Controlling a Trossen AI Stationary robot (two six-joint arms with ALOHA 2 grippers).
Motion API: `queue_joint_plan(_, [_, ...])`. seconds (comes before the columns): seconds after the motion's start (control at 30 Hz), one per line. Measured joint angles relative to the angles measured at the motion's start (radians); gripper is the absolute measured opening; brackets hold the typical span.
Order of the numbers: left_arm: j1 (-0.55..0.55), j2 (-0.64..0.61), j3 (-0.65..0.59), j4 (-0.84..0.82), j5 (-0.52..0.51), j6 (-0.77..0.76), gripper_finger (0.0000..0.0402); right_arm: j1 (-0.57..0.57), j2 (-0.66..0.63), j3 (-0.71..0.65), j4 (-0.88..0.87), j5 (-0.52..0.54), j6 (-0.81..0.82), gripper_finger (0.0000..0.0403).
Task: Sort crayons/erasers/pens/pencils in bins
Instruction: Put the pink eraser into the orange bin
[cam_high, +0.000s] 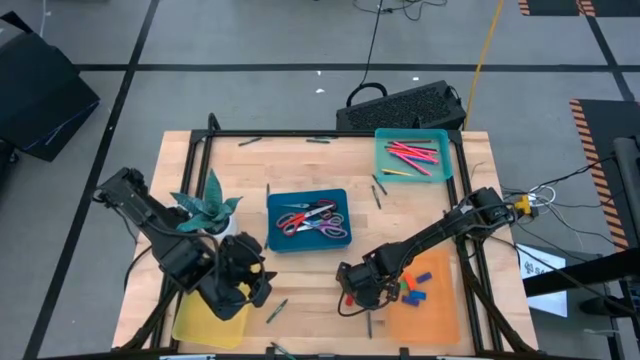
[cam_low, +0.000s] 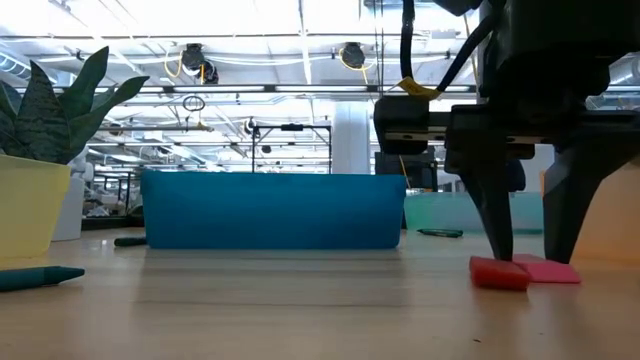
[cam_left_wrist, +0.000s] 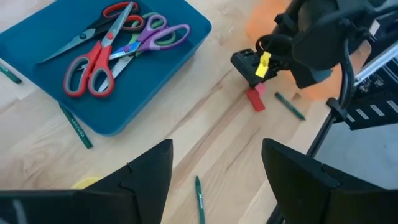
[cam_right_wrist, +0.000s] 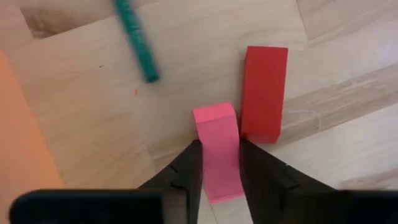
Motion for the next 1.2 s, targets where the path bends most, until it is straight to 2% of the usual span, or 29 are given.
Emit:
queue_joint_plan(0.13, [0.009, 0.0, 0.0, 0.0, -0.003, 0.0, 0.0248, 0.0, 0.0, -0.001, -0.004, 0.001, 0.003, 0.0076])
queue_joint_plan(0.43, [0.01, 0.0, 0.0, 0.0, -0.003, -0.011, 0.0248, 0.017, -0.038, -0.007, -0.022, 0.008, 0.026, 0.0081])
queue_joint_plan(0.57, [0.01, 0.0, 0.0, -0.001, -0.016, -0.011, 0.0248, 0.033, -0.103, -0.007, -0.027, 0.017, 0.038, 0.0081])
queue_joint_plan(0.7, [0.01, 0.0, 0.0, -0.002, -0.047, -0.01, 0.0248, 0.069, -0.209, -0.007, -0.048, 0.071, 0.091, 0.0081])
queue_joint_plan(0.9, [0.012, 0.0, 0.0, -0.003, -0.079, -0.009, 0.0248, 0.143, -0.413, -0.004, -0.24, 0.114, 0.247, 0.0082])
queue_joint_plan(1.03, [0.028, 0.0, 0.0, -0.003, -0.082, 0.004, 0.0248, 0.192, -0.492, -0.007, -0.417, 0.114, 0.388, 0.0082])
queue_joint_plan(1.2, [0.065, 0.0, 0.0, -0.002, -0.085, 0.03, 0.0248, 0.233, -0.54, -0.138, -0.427, 0.108, 0.547, 0.0082])
